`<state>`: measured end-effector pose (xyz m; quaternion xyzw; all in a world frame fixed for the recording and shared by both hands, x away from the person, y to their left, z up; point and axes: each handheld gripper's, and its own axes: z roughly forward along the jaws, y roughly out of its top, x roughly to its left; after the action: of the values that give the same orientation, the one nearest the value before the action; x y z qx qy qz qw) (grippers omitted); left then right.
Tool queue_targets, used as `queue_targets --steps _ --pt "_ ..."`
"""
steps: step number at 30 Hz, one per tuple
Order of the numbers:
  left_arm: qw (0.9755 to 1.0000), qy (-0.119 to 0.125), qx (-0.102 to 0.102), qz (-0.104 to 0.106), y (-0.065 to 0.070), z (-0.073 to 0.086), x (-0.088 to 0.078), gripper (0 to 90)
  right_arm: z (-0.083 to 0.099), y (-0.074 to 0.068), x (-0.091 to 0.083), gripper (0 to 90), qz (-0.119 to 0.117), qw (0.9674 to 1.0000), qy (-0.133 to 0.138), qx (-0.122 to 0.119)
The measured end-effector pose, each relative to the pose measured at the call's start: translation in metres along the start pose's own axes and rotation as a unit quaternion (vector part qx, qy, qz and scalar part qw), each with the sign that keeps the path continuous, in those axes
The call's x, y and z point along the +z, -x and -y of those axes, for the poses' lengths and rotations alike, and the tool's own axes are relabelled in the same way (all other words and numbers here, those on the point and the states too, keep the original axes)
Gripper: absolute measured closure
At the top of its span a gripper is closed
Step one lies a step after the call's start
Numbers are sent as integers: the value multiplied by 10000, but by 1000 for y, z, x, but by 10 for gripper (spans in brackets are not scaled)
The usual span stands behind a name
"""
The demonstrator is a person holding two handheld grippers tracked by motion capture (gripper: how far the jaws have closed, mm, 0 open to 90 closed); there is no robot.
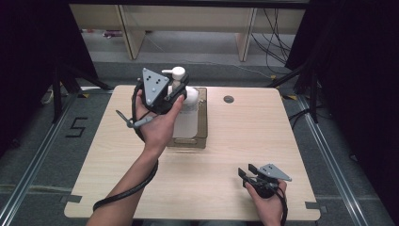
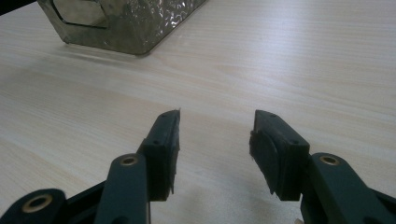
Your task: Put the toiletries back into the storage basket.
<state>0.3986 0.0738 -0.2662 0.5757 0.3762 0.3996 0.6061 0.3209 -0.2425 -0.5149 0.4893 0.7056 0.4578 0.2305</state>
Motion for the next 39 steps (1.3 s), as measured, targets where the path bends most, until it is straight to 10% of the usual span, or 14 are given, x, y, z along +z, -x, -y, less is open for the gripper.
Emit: queue_targets --steps 39 --pt "9997 -167 -34 -149 -10 14 23 590 0 -1 -2 521 -5 9999 -86 52"
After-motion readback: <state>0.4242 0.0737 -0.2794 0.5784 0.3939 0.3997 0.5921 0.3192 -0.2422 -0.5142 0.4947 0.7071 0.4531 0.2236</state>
